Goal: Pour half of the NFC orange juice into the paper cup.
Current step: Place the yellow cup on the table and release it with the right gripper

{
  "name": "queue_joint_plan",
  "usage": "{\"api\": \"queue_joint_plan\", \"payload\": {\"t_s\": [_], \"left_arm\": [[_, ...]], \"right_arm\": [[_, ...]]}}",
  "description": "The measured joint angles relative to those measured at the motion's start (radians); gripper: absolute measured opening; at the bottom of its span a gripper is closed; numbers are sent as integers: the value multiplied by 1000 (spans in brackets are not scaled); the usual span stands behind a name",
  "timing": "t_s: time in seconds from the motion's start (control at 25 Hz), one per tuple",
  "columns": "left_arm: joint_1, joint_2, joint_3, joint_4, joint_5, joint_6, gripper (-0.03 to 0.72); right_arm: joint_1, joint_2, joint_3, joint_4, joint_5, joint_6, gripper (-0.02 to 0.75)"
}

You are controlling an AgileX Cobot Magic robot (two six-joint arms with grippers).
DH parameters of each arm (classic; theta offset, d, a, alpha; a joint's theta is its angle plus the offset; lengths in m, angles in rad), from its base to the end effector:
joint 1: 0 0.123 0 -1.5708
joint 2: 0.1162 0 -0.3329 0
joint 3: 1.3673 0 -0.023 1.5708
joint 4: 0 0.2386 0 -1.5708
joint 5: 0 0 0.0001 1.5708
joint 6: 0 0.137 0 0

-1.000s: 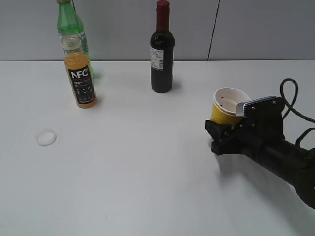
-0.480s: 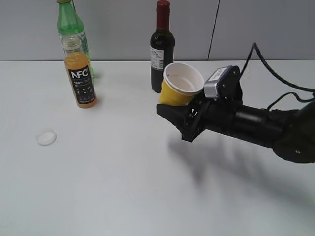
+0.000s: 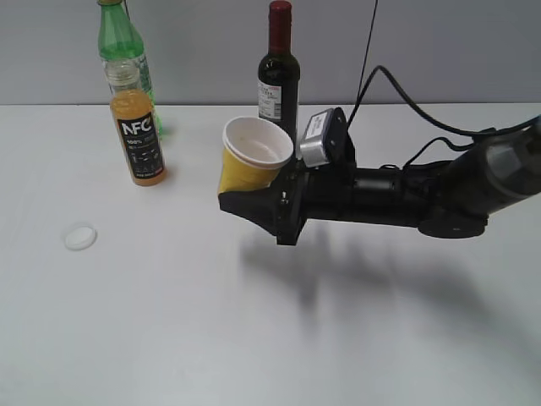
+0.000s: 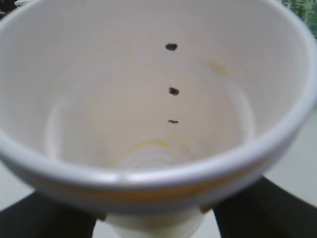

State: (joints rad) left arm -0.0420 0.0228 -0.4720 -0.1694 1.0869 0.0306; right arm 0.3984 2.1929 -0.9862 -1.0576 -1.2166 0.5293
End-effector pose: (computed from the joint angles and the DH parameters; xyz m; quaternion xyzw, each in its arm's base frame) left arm -0.0214 -0.0196 0.2406 0.0338 0.8689 -0.0873 0.4861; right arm 0.3495 0.2685 0.1492 -0.4291 0.6095 0.4545 0.4876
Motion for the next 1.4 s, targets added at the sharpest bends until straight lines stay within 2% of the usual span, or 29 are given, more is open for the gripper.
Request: {"api": "queue_joint_plan", "payload": {"t_s": [0.32,0.6,0.88,1.24,1.32,1.4], "left_arm": [[0,0,0,0,0,0,590],[0,0,0,0,0,0,590],[0,0,0,0,0,0,590],[0,0,0,0,0,0,590],[0,0,0,0,0,0,590],[0,0,0,0,0,0,590]], "right_arm": [[65,105,-120,-17,0,59,455],[92,152,-236,-204,120,176,455],[92,158,-245,-285,205,190,455],[92,192,-246,-299,217,190,454],[92,196,-246,-299,223,190,483],[92,197,-246,-299,230,190,551]]}}
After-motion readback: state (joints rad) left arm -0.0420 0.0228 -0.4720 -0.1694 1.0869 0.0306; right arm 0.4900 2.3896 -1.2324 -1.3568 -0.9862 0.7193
